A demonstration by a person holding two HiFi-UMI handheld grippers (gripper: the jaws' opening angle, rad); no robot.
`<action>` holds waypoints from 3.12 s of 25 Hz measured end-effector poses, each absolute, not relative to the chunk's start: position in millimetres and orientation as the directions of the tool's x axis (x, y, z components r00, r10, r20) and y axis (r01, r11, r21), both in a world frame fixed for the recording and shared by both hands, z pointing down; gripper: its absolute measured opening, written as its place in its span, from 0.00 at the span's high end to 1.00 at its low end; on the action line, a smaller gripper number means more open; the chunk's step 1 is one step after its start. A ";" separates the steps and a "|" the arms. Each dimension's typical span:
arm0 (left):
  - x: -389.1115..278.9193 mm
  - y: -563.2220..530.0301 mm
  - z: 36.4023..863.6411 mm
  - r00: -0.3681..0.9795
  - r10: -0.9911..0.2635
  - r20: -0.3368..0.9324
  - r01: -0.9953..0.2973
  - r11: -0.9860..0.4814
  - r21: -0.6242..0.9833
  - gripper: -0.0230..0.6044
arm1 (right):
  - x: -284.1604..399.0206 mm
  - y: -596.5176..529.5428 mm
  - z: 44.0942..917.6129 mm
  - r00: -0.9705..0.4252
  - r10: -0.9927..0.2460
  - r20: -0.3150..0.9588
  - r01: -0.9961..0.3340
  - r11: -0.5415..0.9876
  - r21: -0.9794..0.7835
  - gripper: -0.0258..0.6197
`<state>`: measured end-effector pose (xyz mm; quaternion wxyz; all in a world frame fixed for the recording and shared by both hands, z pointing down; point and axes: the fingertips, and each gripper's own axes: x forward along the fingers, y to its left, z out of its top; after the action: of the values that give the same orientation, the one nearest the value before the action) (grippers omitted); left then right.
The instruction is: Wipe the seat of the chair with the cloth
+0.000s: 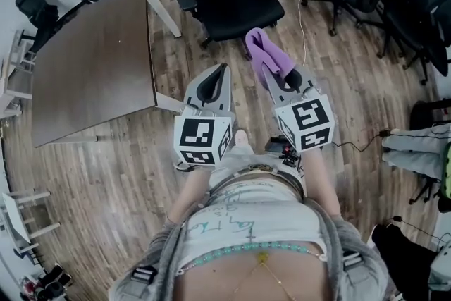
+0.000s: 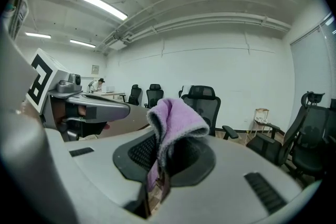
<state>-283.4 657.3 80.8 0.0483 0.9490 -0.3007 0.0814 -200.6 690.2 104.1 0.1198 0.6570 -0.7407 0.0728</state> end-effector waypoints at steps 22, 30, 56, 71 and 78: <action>-274.0 553.3 84.9 0.795 -0.581 0.176 -0.600 -0.796 0.078 0.96 | -181.0 590.1 107.7 -0.111 -0.959 0.262 -0.993 0.115 0.000 0.89; -228.3 510.9 68.5 0.784 -0.599 0.162 -0.617 -0.782 0.091 0.96 | -144.3 541.9 92.4 -0.171 -0.949 0.266 -0.983 0.183 0.020 0.89; -122.7 476.0 86.1 0.719 -0.661 0.214 -0.690 -0.717 0.103 0.96 | -39.5 498.1 110.3 -0.283 -0.915 0.286 -0.956 0.293 -0.009 0.89; -87.7 366.4 84.1 0.782 -0.591 0.199 -0.617 -0.778 0.117 0.96 | -17.8 394.5 105.1 -0.222 -0.931 0.289 -0.972 0.235 0.010 0.89; -79.0 302.9 81.4 0.812 -0.547 0.203 -0.574 -0.811 0.110 0.96 | -10.6 332.2 101.8 -0.187 -0.936 0.297 -0.979 0.202 0.017 0.89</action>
<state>-79.0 302.9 81.4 0.0834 0.9481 -0.2958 0.0811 -10.6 332.2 101.8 0.1217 0.6257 -0.7655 0.0882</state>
